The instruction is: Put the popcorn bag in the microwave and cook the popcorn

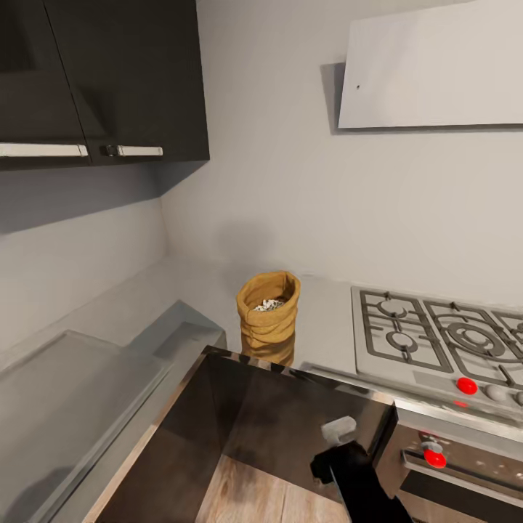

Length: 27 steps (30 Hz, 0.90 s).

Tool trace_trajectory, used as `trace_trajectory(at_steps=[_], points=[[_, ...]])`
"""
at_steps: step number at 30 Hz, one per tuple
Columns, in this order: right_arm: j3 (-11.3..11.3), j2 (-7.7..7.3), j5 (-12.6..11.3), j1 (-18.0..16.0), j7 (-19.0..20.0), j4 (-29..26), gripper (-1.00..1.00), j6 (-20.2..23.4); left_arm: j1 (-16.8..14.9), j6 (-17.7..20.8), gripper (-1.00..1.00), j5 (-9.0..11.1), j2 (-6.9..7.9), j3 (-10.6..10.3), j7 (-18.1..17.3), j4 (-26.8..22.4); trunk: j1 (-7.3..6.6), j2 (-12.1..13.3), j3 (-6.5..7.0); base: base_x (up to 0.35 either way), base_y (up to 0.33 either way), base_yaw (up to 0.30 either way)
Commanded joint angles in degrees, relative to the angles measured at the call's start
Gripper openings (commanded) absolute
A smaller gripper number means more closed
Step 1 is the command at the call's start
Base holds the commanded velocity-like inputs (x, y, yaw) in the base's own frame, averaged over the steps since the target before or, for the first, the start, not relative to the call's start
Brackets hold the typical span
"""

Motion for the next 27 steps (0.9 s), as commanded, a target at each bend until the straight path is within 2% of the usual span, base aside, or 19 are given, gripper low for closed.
trace_trajectory(at_steps=[1,4,7,8,11,13,18,20,22,27], points=[[1.28,0.09,0.48,-0.02,0.91,-4.9,1.0,3.08,-0.02,-0.1,1.0,0.23,0.0,0.02,0.02,0.0,0.01,-0.04,-0.07,0.0,0.0,0.0],[2.68,0.23,0.63,0.13,1.41,-12.0,1.0,6.95,-0.02,-0.1,1.0,0.23,0.0,0.02,0.03,0.0,0.01,-0.04,-0.07,0.0,0.0,0.0],[4.7,0.25,0.72,-0.45,1.51,-14.23,1.0,6.95,-0.02,-0.1,1.0,0.23,0.0,0.02,0.03,0.0,0.01,-0.04,-0.07,0.0,0.0,0.0],[5.15,0.29,0.74,-1.79,1.48,-14.59,1.0,6.95,-0.02,-0.1,1.0,0.23,0.02,0.02,0.03,0.0,0.01,-0.04,-0.07,0.0,0.0,0.0],[5.52,0.46,0.54,-8.06,1.46,-14.8,1.0,6.95,-0.02,-0.1,1.0,0.23,0.0,0.02,0.03,0.0,0.01,-0.04,-0.07,0.0,0.0,0.0],[5.35,0.69,0.18,-15.52,1.46,-14.62,1.0,6.95,-0.02,-0.1,1.0,0.23,0.0,0.03,0.03,0.0,0.01,-0.04,-0.07,0.0,0.0,0.0],[5.0,0.79,-0.14,-27.34,1.31,-13.32,1.0,6.95,-0.02,-0.1,1.0,0.23,0.0,0.02,0.03,0.0,0.01,-0.04,-0.07,0.0,0.0,0.0],[4.17,0.85,-0.18,-30.72,1.26,-11.59,1.0,6.95,-0.02,-0.1,1.0,0.23,0.0,0.02,0.03,0.0,0.01,-0.04,-0.07,0.0,0.0,0.0],[2.75,1.26,-0.17,-35.21,1.11,-7.34,1.0,6.95,-0.02,-0.1,1.0,0.25,0.0,0.02,0.03,0.0,0.01,-0.04,-0.07,0.0,0.0,0.0],[-0.71,2.03,-0.08,-40.66,0.96,-1.51,1.0,6.95,-0.02,-0.1,1.0,0.24,0.0,0.02,0.03,0.0,0.01,-0.04,-0.07,0.0,0.0,0.0]])
